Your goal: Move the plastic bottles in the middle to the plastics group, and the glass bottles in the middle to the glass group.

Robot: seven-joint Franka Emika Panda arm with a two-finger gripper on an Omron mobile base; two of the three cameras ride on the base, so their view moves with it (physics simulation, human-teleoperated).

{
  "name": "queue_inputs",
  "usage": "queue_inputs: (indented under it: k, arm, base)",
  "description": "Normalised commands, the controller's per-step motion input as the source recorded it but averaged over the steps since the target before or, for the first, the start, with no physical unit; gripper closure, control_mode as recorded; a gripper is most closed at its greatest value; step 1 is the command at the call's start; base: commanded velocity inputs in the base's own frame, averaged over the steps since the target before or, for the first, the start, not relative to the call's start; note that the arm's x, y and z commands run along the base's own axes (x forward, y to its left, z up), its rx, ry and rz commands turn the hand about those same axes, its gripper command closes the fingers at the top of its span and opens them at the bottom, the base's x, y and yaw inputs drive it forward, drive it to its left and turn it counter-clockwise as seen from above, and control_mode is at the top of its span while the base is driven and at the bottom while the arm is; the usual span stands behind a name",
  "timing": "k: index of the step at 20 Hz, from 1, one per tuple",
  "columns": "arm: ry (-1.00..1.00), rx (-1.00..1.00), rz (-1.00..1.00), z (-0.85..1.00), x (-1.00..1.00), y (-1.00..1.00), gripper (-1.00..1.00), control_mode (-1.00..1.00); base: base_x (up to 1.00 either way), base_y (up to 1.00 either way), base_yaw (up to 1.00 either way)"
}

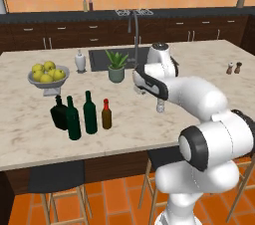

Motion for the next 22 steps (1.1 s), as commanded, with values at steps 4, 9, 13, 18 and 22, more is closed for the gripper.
queue_inputs:
  k: [4,9,13,18,22]
  arm:
    - [0.22,0.25,-0.38,-0.01,0.42,-0.98,-1.0,-1.0]
    - [-0.04,0.22,-0.33,-0.11,0.07,-0.8,-1.0,-1.0]
    - [-0.05,-0.04,-0.2,-0.26,-0.03,0.06,-1.0,-1.0]
    - [-0.11,-0.02,-0.13,-0.22,0.1,0.07,-1.0,-1.0]
    - [-0.05,-0.02,-0.2,-0.31,0.33,-0.03,-1.0,-1.0]
  base:
    - [0.0,0.0,0.0]
    - [0.0,0.0,0.0]
    - [0.0,0.0,0.0]
    - [0.0,0.0,0.0]
    - [0.0,0.0,0.0]
